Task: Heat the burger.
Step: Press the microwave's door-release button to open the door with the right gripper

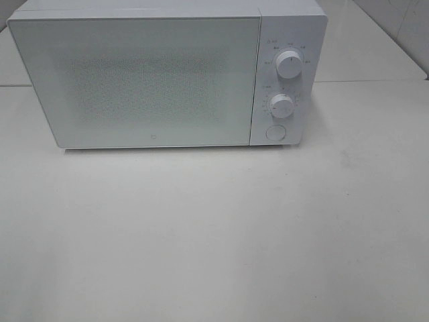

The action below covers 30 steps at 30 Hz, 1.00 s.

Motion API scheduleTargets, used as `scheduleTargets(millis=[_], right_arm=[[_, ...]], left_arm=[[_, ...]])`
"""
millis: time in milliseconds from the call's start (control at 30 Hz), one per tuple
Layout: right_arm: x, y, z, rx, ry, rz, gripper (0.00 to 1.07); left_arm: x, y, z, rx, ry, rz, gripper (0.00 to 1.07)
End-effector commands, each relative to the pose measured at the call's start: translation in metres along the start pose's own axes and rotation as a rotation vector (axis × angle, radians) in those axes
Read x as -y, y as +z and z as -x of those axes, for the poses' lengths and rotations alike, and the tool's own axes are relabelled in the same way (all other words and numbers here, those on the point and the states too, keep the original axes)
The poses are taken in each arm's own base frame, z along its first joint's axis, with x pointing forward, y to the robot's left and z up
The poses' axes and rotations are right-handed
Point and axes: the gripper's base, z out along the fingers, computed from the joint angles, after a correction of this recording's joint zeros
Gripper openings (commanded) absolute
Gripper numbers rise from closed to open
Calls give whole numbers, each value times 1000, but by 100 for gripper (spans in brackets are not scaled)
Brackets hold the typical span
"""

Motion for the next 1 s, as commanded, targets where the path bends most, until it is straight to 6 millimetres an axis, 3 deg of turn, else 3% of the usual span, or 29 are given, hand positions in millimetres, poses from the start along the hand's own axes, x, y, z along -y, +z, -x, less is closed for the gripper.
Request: scheduleTargets(millis=[33, 167, 300, 367, 733, 1000], right_arm=[[2, -10, -4, 50, 16, -39, 76], [3, -27, -18, 154, 67, -99, 76], [3, -25, -32, 170, 90, -128, 76], [3, -20, -48, 209, 117, -164, 76], [3, -12, -71, 317, 149, -236, 76], [1, -7, -78, 242, 173, -229, 76]], left_arm=[[0, -2, -1, 27, 4, -5, 98], [0, -2, -1, 27, 4, -5, 98], [0, -2, -1, 27, 4, -5, 98], [0, -2, -1, 27, 4, -5, 98], [0, -2, -1, 27, 4, -5, 98], [0, -2, -1, 27, 4, -5, 98]])
